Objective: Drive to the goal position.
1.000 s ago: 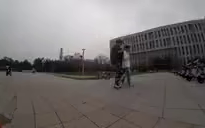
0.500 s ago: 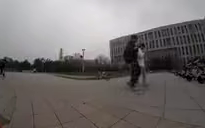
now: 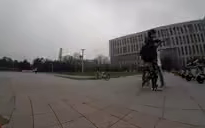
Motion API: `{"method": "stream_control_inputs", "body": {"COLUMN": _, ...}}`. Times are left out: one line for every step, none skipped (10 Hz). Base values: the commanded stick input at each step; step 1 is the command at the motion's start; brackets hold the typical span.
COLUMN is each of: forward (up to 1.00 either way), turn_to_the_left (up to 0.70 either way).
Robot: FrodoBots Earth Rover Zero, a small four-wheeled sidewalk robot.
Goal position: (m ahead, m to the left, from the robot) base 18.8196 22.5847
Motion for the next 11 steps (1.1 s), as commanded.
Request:
{"method": "stream_control_inputs", "body": {"forward": 0.0, "turn_to_the_left": 0.0}}
{"method": "stream_control_inputs", "body": {"forward": 0.0, "turn_to_the_left": 0.54}}
{"method": "stream_control_inputs", "body": {"forward": 0.0, "turn_to_the_left": 0.7}}
{"method": "stream_control_inputs", "body": {"forward": 0.0, "turn_to_the_left": 0.7}}
{"method": "stream_control_inputs", "body": {"forward": 0.0, "turn_to_the_left": 0.7}}
{"method": "stream_control_inputs", "body": {"forward": 0.0, "turn_to_the_left": 0.7}}
{"method": "stream_control_inputs", "body": {"forward": 0.0, "turn_to_the_left": 0.7}}
{"method": "stream_control_inputs", "body": {"forward": 0.0, "turn_to_the_left": 0.7}}
{"method": "stream_control_inputs", "body": {"forward": 0.0, "turn_to_the_left": 0.7}}
{"method": "stream_control_inputs", "body": {"forward": 0.0, "turn_to_the_left": 0.7}}
{"method": "stream_control_inputs", "body": {"forward": 0.0, "turn_to_the_left": 0.7}}
